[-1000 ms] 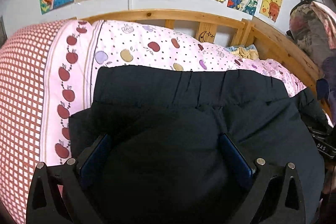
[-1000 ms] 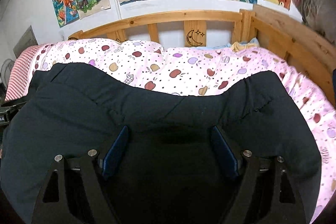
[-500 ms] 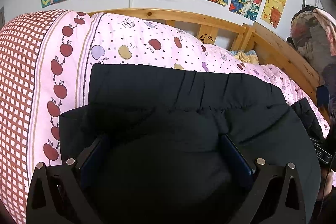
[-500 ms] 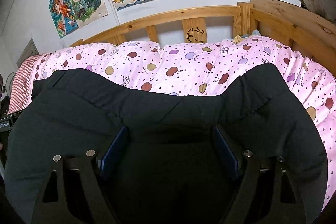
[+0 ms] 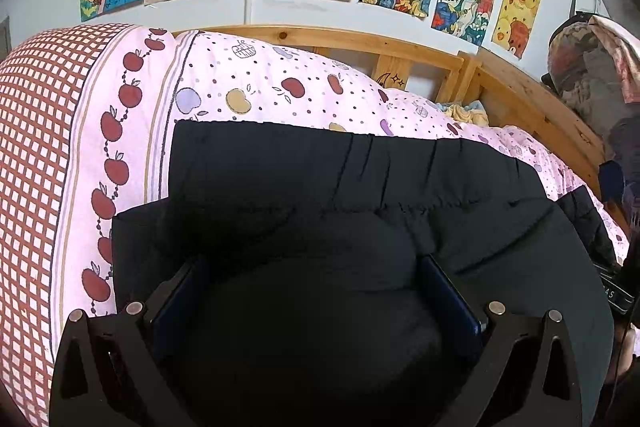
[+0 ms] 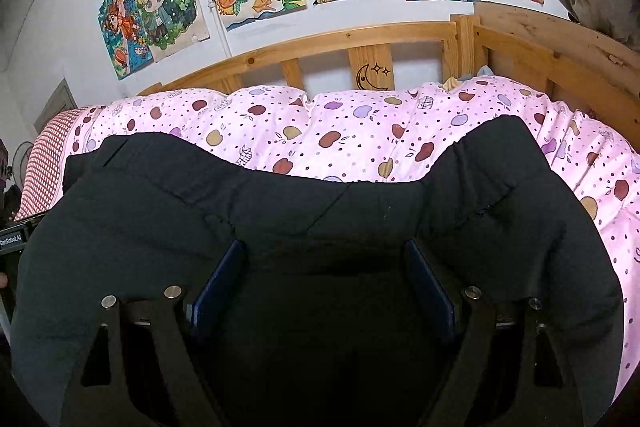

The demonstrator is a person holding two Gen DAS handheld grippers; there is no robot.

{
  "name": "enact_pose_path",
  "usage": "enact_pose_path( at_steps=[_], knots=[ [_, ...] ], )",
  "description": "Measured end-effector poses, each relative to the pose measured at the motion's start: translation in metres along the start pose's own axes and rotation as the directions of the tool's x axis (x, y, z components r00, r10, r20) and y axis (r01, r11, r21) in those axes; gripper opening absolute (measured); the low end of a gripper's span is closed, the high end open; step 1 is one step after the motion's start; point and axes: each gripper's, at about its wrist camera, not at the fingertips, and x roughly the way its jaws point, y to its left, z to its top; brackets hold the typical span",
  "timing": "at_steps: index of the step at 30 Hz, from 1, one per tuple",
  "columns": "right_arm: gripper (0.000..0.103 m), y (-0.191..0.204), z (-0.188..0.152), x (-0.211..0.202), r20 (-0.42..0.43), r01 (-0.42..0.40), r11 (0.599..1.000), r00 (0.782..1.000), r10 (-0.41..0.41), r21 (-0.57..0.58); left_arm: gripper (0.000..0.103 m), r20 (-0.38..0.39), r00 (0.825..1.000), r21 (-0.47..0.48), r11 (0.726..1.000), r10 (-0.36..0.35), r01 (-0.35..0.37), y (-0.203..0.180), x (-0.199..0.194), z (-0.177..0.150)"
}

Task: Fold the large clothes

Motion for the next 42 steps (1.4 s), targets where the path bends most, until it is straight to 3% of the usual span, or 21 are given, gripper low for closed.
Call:
enact_pose_path(
  at_steps=[17,25,34,42],
  knots=[
    [0.080,0.001,-0.005,-0.016,0.035,0.004,1.000,0.999,-0.003,-0.008,0.103,0.023,0.999,0.025,0.999,0.034,-0.034,-0.007,-0.010,-0.005],
    [0.084,0.002,-0.011,-0.047,0.085,0.036,0.999,0.996,-0.034,-0.021,0.103,0.074,0.994,0.044,0.996,0.079,-0.083,-0.011,-0.028,-0.015],
    [0.087,0.005,-0.009,-0.093,0.126,0.060,0.995,0.991,-0.050,-0.080,0.103,0.129,0.976,0.055,0.981,0.178,-0.186,-0.019,-0.064,-0.018],
    [0.089,0.004,-0.008,-0.133,0.143,0.087,0.985,0.988,-0.066,-0.148,0.103,0.187,0.964,0.085,0.975,0.189,-0.207,-0.022,-0.103,-0.024]
  ],
)
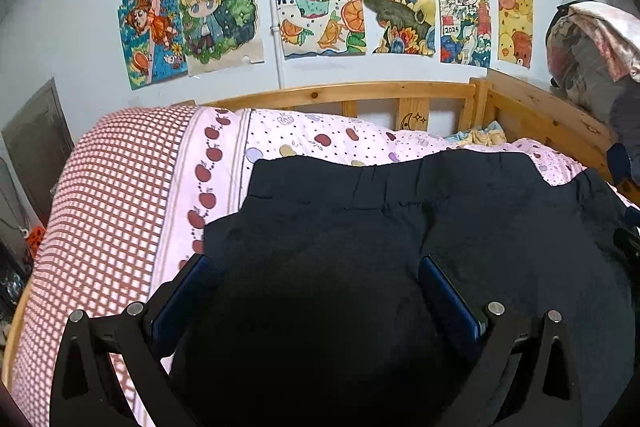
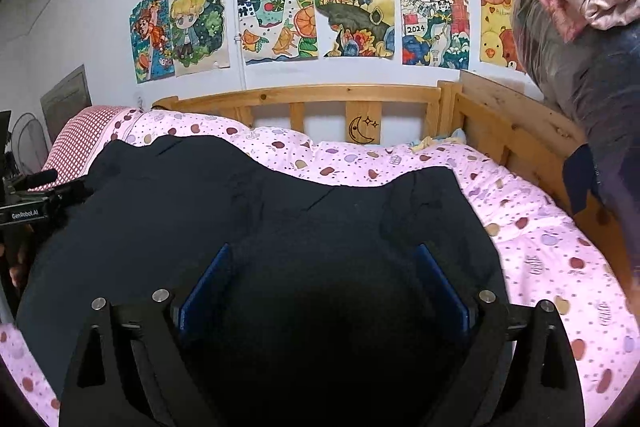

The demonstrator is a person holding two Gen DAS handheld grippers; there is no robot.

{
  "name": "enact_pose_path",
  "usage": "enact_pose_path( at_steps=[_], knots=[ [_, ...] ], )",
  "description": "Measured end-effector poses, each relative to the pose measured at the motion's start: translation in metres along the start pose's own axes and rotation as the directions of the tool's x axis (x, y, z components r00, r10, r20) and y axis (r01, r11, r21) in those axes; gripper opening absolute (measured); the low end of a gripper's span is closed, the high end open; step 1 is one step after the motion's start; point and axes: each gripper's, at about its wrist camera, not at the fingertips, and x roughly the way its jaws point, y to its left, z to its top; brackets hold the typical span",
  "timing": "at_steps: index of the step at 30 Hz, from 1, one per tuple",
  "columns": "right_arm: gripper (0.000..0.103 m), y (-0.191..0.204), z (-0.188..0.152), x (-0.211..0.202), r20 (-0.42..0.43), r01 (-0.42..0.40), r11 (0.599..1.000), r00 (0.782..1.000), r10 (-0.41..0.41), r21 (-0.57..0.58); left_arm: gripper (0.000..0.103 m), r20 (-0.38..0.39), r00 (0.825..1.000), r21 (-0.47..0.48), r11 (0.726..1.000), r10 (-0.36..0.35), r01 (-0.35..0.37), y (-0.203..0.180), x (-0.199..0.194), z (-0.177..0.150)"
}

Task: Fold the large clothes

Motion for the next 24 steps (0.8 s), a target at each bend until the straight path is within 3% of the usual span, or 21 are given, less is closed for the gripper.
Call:
enact_pose_path(
  at_steps=[8,19,24],
  knots=[
    [0.090,-0.030,-0.002,-0.022,-0.004,0.062,0.998,0.998,-0.062,0.028,0.103,-0.013,1.000,0.036,0.999,0.020,-0.019,0.012,-0.022,-0.007],
    [0.090,-0.064,-0.018,-0.021,-0.054,0.131,0.991,0.990,-0.129,0.040,0.103,-0.078,0.994,-0.045,0.996,0.077,-0.081,0.056,-0.016,-0.014],
    [0.090,-0.059,-0.024,-0.015,-0.059,0.158,0.987,0.986,-0.158,-0.005,0.103,-0.108,0.993,-0.048,0.997,0.049,-0.054,0.070,-0.008,-0.019]
  ],
)
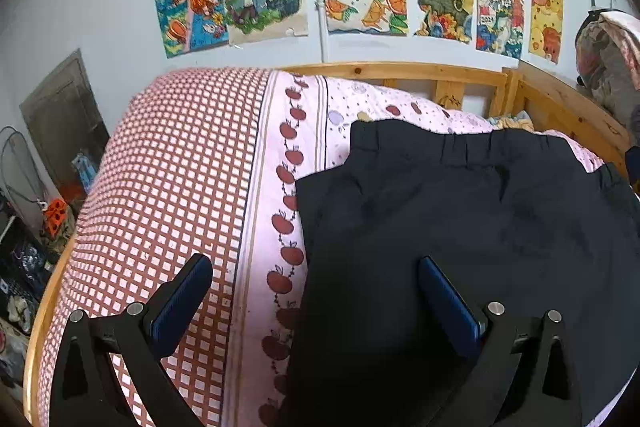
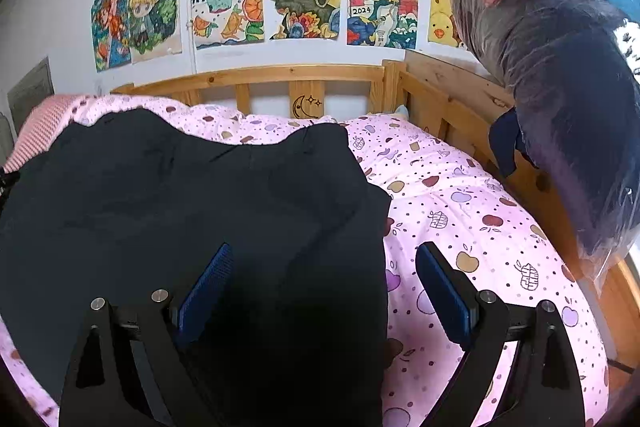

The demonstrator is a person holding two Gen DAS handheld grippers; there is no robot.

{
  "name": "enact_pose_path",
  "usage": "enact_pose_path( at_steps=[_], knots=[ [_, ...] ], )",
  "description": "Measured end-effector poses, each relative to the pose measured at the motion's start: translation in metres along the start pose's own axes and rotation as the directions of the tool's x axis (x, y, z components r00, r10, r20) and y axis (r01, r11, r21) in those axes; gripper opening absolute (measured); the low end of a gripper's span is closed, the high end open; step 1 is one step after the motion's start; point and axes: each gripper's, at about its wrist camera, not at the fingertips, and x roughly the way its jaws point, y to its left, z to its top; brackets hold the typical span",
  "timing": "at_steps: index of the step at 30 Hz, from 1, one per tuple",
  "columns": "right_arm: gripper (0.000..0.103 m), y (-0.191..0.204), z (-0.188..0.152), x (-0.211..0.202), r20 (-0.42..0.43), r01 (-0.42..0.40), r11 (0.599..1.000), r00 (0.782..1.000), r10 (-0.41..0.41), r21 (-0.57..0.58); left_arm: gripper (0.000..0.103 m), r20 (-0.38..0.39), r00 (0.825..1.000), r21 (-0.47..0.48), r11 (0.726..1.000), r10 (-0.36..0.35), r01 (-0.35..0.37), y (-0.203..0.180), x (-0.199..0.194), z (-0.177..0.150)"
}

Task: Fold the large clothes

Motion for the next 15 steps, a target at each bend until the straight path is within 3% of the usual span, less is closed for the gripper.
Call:
enact_pose_path(
  at_steps=[4,9,12,15],
  knots=[
    [0.090,0.022,-0.007,-0.002,0.035,0.083,0.989,0.996,-0.079,-0.123,0.103,-0.025,0.997,0.004,0.998,-0.069,0.069,0.010,0.008,-0.004],
    [0.090,0.054,-0.015,-0.007,0.088,0.138,0.950,0.989,-0.118,-0.279,0.103,-0.057,0.987,-0.020,0.988,-0.152,0.151,0.023,0.019,-0.012],
    [0.090,0.064,-0.018,-0.011,0.110,0.156,0.937,0.986,-0.127,-0.314,0.103,-0.087,0.979,-0.035,0.982,-0.187,0.184,0.027,0.026,-0.014],
    [0.091,0.064,-0.016,-0.014,0.100,0.134,0.947,0.989,-0.109,-0.292,0.103,-0.112,0.972,-0.024,0.978,-0.207,0.206,0.027,0.033,-0.013]
  ],
)
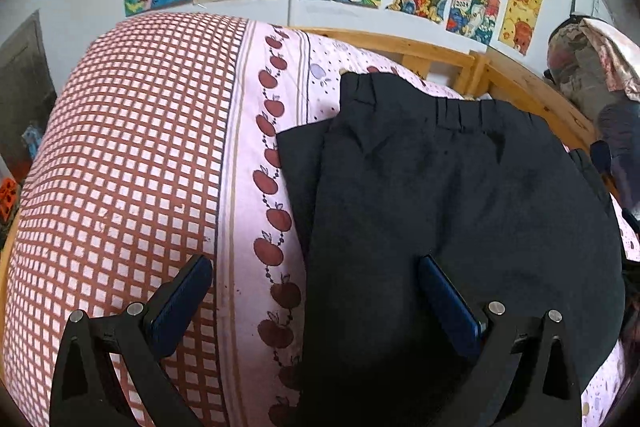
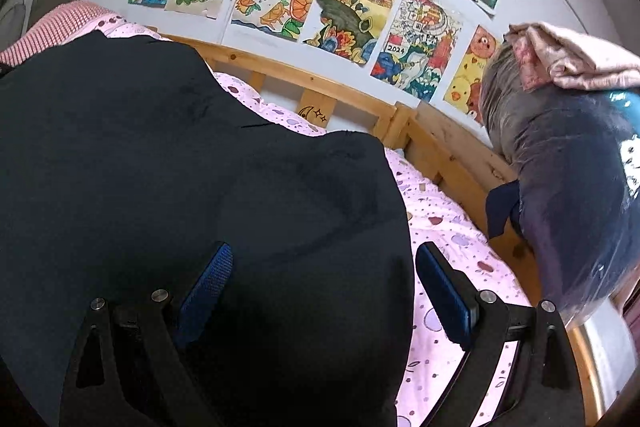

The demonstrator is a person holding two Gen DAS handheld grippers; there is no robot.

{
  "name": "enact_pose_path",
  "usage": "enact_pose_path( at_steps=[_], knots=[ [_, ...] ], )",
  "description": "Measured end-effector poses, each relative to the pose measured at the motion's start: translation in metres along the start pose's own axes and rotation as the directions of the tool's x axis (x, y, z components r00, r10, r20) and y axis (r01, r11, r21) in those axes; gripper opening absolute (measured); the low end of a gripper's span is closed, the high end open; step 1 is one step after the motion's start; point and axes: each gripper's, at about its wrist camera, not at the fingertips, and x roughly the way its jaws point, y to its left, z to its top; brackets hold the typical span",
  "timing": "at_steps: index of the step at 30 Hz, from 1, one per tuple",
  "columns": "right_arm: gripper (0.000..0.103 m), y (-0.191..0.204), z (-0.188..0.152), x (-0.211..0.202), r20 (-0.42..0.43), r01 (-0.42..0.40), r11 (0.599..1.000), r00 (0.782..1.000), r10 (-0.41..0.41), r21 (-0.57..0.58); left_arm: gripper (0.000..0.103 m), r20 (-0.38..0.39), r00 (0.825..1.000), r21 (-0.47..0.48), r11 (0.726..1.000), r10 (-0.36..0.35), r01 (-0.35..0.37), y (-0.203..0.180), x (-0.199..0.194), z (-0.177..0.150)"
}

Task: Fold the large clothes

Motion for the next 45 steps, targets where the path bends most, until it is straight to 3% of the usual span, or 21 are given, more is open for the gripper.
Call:
enact_pose_path(
  at_steps=[4,18,26,29,31,34,37,41,45],
  knots=[
    [0.092,-0.004,-0.004,0.005,0.000,-0.012,1.000,1.000,0.012,0.016,0.103,-0.027,0.999,0.015,1.000,-0.019,0.019,0.000,0.007,0.001],
    [0.095,-0.005,-0.007,0.015,-0.016,-0.026,0.999,1.000,0.027,0.037,0.103,-0.089,0.988,-0.065,0.991,-0.124,0.118,0.014,0.026,-0.005],
    [0.101,-0.028,-0.014,0.030,-0.069,-0.098,0.979,0.991,0.112,0.180,0.103,-0.129,0.982,-0.069,0.990,-0.135,0.127,0.012,0.035,-0.007],
    [0.101,-0.048,-0.020,0.045,-0.107,-0.188,0.937,0.968,0.228,0.294,0.103,-0.140,0.982,-0.062,0.991,-0.129,0.122,0.005,0.040,-0.002],
    [0.101,-0.066,-0.026,0.057,-0.130,-0.250,0.888,0.938,0.321,0.385,0.103,-0.144,0.981,-0.060,0.991,-0.129,0.122,0.004,0.042,-0.001],
    [0.101,-0.086,-0.033,0.070,-0.155,-0.253,0.846,0.919,0.361,0.470,0.103,-0.145,0.981,-0.055,0.991,-0.128,0.121,0.000,0.045,0.001],
    [0.101,-0.095,-0.039,0.085,-0.178,-0.287,0.805,0.885,0.431,0.520,0.103,-0.150,0.979,-0.058,0.990,-0.135,0.128,-0.001,0.049,0.002],
    [0.102,-0.088,-0.047,0.106,-0.218,-0.329,0.782,0.838,0.501,0.530,0.103,-0.157,0.977,-0.053,0.989,-0.146,0.140,0.003,0.052,0.003],
    [0.102,-0.079,-0.055,0.119,-0.214,-0.375,0.739,0.796,0.566,0.560,0.103,-0.172,0.970,-0.052,0.985,-0.171,0.164,0.004,0.056,0.006]
  ],
)
